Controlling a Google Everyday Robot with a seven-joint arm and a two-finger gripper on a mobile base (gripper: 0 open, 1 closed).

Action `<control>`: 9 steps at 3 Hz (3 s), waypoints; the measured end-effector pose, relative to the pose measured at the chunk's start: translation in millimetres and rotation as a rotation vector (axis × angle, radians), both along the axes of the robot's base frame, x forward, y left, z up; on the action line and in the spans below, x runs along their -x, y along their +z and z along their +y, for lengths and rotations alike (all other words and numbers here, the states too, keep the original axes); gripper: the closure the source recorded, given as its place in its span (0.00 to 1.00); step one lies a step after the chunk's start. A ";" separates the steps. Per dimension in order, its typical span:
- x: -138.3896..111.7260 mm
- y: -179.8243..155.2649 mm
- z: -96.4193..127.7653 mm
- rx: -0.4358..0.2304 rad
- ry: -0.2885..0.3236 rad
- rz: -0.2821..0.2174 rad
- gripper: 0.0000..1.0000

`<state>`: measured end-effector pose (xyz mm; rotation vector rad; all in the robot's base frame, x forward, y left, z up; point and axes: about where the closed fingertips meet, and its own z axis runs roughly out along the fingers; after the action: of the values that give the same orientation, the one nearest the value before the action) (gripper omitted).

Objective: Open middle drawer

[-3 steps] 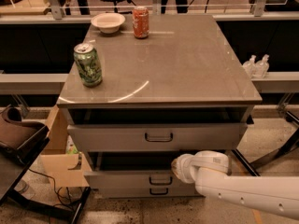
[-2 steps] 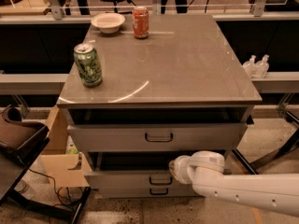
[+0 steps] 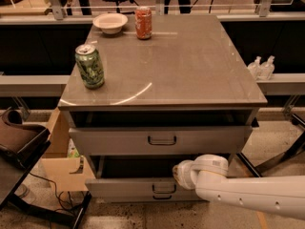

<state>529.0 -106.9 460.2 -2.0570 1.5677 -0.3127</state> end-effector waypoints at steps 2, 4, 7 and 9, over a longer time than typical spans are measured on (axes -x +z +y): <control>14.2 -13.0 -3.4 0.091 0.009 0.068 1.00; 57.0 -18.3 -3.9 0.375 0.094 0.254 1.00; 131.2 -7.7 -44.2 0.598 0.119 0.586 1.00; 123.2 -11.6 -49.0 0.554 0.079 0.579 1.00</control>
Offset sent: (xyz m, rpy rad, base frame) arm -0.0640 -0.0192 -0.0241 -0.4407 0.3036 0.0526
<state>405.8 -155.9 448.5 -2.8168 1.8680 -0.1305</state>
